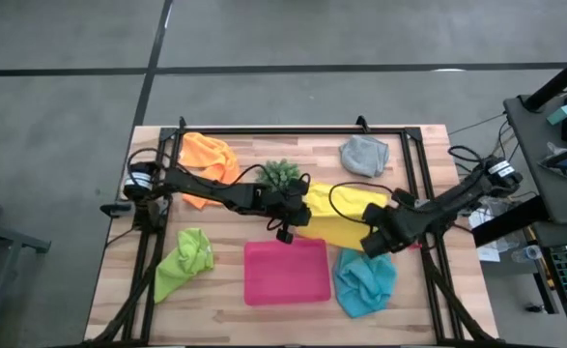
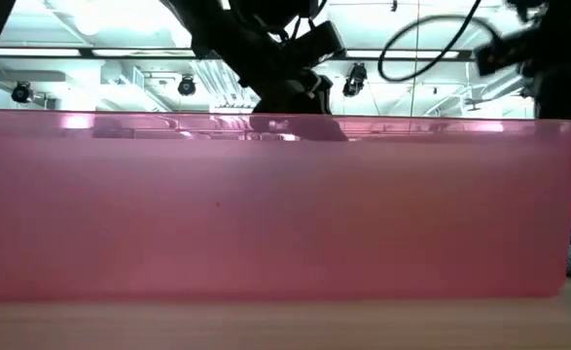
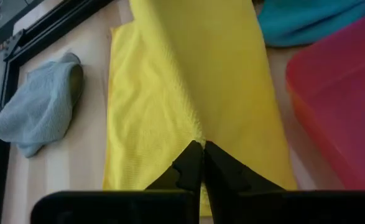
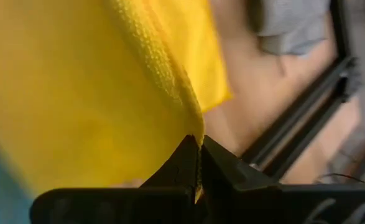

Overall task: Fold microfiber towels
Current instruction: Fold the yellow microfiber cloth

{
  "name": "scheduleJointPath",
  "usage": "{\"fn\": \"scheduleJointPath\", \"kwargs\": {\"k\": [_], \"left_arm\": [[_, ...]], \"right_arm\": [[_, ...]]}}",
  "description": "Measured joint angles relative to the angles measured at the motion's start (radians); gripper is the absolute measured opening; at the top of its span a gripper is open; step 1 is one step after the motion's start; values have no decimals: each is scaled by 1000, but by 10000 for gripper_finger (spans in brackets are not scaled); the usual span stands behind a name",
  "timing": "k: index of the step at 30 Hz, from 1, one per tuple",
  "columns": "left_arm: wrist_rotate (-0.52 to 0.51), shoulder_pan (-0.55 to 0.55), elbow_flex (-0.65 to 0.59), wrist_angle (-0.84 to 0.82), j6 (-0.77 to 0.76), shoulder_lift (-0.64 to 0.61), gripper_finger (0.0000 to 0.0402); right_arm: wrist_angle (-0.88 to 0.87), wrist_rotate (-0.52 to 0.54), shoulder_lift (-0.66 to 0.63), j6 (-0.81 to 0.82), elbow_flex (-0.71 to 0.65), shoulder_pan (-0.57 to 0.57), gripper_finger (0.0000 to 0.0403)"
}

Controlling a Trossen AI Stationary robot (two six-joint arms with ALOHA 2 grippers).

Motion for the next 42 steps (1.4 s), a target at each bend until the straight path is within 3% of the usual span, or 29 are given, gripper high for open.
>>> {"fn": "scheduleJointPath", "kwargs": {"k": [7, 12, 24, 28, 37, 42], "left_arm": [[-13, 14, 0, 55, -1, 58, 0], [-134, 20, 0, 79, 7, 64, 0], [-117, 31, 0, 98, 0, 96, 5], [-119, 36, 2, 108, -1, 110, 45], [-174, 44, 3, 135, -1, 91, 176], [-197, 44, 3, 124, -1, 64, 208]], "right_arm": [[50, 89, 40, -147, -48, -123, 9], [83, 109, 81, -231, -50, -190, 9], [110, 152, 179, -332, -50, -283, 9], [128, 150, 190, -327, -50, -315, 22], [111, 142, 186, -281, -50, -395, 100], [106, 142, 173, -283, -23, -404, 124]]}}
